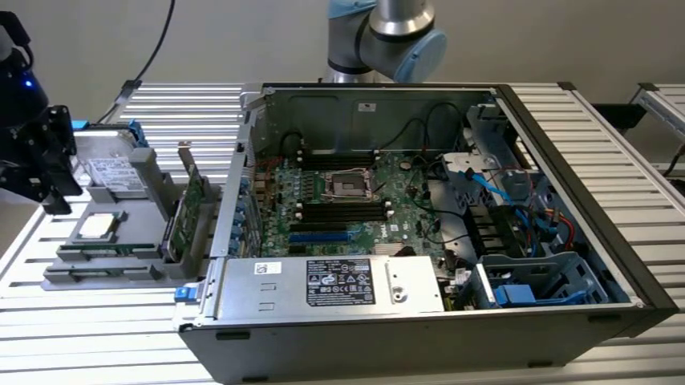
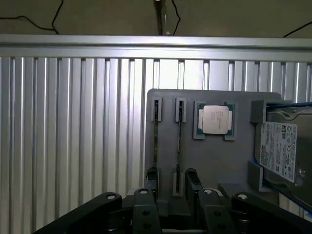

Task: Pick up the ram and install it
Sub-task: 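Pick up the ram and move it above insertion slot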

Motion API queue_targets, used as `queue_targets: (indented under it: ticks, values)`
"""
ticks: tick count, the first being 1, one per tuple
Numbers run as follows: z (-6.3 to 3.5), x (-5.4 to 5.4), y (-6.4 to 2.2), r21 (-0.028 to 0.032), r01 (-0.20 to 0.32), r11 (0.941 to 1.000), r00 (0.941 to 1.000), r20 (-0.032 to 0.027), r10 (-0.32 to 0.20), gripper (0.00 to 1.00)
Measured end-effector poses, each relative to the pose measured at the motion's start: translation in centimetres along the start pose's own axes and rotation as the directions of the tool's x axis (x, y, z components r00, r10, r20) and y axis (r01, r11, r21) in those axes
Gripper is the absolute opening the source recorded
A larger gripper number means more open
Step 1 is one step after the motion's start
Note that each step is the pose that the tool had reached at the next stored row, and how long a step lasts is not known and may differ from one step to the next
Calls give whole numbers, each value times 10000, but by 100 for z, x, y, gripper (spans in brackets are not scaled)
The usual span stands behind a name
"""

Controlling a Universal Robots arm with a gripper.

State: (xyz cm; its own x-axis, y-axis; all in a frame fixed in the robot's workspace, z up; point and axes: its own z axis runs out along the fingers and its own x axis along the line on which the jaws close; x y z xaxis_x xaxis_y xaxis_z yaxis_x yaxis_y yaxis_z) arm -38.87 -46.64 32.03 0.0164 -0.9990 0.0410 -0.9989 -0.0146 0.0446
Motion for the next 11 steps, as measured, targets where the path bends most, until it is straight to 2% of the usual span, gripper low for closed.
queue_targets:
  ticks: [11]
  values:
    - [201,-4,6,11,200,9998,9998,12,-200,36]
